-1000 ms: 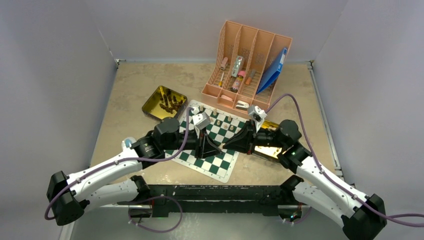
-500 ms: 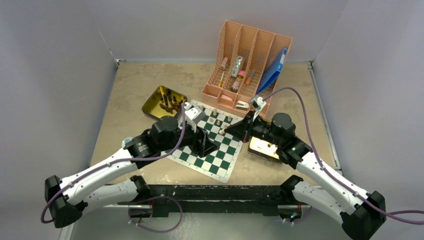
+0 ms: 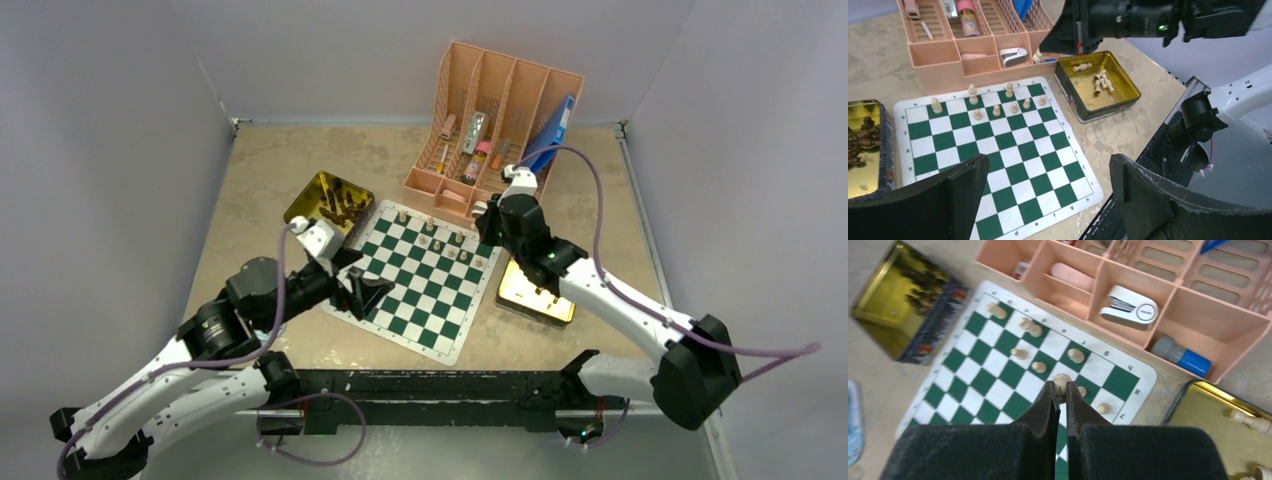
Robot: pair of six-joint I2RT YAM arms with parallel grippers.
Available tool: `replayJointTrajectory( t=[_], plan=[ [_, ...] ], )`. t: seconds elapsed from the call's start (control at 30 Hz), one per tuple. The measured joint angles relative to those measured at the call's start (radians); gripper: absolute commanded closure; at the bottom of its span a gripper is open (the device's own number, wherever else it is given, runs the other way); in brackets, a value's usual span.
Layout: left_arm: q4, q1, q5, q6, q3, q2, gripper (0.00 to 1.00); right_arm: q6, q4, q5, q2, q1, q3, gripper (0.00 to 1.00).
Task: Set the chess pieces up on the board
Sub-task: Place the chess piece on the chessboard.
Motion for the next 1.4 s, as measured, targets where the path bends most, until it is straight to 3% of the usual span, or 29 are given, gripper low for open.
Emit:
replayJointTrajectory(
  t=[0.17, 0.5, 1.2, 1.4],
  plan=[
    [-0.002, 0.000, -0.018, 0.019, -0.035, -0.096, 0.07, 0.000, -0.023, 0.080, 0.145, 0.000, 0.046, 1.00],
    [-0.095, 0.000, -0.061, 0.027, -0.046, -0.056, 0.01, -0.006, -0.029, 0.095, 0.398, 0.000, 0.106, 1.00],
    [-0.135, 0.000, -0.042, 0.059, -0.041, -0.068, 0.01, -0.002, 0.005, 0.124, 0.521, 0.000, 0.131, 1.00],
    [-0.135, 0.000, -0.034, 0.062, -0.041, -0.068, 0.01, -0.001, 0.009, 0.124, 0.523, -0.001, 0.131, 0.92]
  ],
)
